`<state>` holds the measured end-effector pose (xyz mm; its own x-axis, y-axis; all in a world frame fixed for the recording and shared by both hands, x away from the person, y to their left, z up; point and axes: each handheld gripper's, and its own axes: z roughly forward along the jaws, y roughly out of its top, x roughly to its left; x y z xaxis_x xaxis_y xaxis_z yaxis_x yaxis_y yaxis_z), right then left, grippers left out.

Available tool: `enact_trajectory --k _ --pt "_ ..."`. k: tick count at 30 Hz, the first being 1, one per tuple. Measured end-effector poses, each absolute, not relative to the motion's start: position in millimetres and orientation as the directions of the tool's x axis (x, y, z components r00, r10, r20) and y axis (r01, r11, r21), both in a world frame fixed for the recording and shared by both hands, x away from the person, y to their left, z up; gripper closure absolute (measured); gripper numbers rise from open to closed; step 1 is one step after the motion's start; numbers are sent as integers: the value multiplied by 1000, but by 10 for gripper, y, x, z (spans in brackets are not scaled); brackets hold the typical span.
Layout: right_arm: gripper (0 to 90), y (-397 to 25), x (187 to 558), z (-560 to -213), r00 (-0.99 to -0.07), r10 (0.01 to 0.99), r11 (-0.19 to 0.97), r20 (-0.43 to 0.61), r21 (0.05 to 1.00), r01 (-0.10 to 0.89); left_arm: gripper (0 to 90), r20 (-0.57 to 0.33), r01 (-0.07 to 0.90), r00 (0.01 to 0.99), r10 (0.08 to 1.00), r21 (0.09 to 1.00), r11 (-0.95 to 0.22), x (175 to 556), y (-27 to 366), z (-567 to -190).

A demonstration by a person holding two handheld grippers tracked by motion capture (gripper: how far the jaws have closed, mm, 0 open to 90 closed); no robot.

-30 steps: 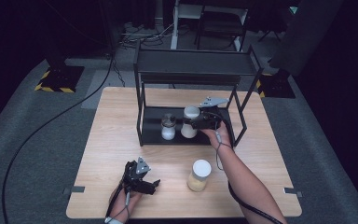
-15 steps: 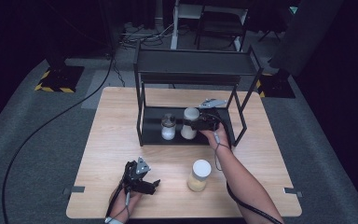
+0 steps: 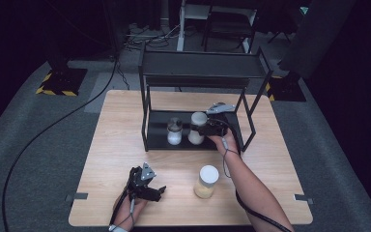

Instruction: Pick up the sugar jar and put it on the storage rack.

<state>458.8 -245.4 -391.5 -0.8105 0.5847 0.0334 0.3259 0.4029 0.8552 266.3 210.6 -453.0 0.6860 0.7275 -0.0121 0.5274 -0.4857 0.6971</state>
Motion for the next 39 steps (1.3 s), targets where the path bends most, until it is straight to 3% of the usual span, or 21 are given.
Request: enact_trajectory --k 5,13,39 --pt "154 -2464 4589 -3880 -801 597 386 52 856 344 65 -12 527 686 728 697 -486 2663 2105 -4530" --pt "18 -2527 4441 -3738 -789 613 369 35 871 325 65 -13 528 685 729 698 -484 2658 2104 -4532" --pt "7 -2777 3671 -3294 -846 530 373 -57 911 173 60 -14 529 684 730 698 -483 2652 2099 -4533"
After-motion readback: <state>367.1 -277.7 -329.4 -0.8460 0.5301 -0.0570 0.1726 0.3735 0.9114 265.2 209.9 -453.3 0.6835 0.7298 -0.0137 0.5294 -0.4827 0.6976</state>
